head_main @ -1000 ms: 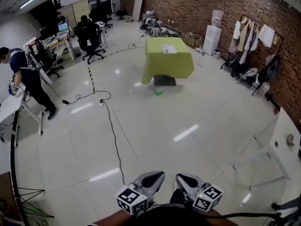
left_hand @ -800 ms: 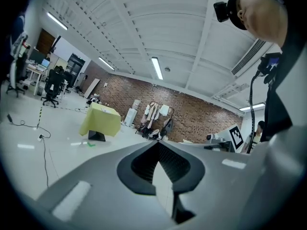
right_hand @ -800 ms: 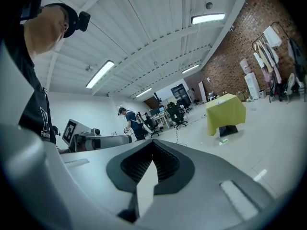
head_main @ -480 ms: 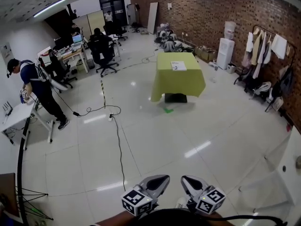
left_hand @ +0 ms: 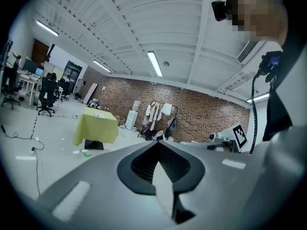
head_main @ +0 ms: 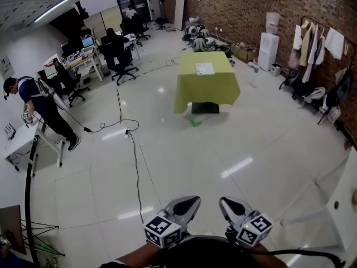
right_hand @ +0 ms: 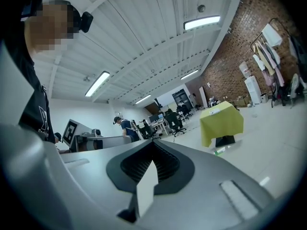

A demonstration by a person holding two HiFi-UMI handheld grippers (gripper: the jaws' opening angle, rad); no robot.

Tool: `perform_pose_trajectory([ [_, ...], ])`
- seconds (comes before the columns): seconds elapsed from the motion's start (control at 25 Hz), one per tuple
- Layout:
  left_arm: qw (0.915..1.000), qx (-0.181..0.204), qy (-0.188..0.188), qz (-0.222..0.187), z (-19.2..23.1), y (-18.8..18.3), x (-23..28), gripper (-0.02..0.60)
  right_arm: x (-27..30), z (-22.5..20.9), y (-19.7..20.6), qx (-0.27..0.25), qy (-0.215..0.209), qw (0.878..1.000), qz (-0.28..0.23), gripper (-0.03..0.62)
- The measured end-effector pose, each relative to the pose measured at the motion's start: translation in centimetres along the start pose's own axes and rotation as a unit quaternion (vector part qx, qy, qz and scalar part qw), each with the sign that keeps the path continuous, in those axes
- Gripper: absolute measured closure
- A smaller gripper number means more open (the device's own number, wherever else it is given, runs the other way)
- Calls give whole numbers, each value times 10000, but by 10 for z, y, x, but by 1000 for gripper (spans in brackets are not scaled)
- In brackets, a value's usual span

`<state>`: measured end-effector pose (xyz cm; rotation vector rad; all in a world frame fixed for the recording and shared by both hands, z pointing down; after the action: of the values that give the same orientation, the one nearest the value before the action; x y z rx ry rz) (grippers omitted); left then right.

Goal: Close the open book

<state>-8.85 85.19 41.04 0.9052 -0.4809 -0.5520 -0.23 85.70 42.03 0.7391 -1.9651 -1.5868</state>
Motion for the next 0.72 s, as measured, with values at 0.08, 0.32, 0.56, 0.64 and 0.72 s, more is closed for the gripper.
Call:
perform_pose_trajectory([
  [0.08, 9999, 12, -73, 100, -3, -1, 16, 574, -6, -14, 3, 221, 17, 9997, 56, 588],
  [0.32, 9996, 42, -137, 245, -3, -6, 40, 574, -6, -37, 9, 416, 27, 9991, 98, 588],
  [0.56, 9976, -96, 48, 680, 5, 6, 73, 574, 0, -61, 21, 388, 138, 9989, 201, 588],
  [0.64, 9970, -123, 170, 744, 5, 3, 96, 574, 0, -80, 21, 438, 276, 9985, 199, 588],
  [0.72, 9963, -62, 314, 794, 4, -3, 116, 574, 1, -96, 20, 509, 398, 9977, 217, 588],
])
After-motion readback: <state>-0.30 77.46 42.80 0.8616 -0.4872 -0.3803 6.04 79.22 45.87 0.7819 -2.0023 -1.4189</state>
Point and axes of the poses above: the fingertips, and each gripper's own axes: x forward along the fingers, z to its left, y out of its underside, the point moved 1 cm from there along -x, backward along the fingers, and after that the axes turned 14 degrees about -x, right-handed, at the moved point
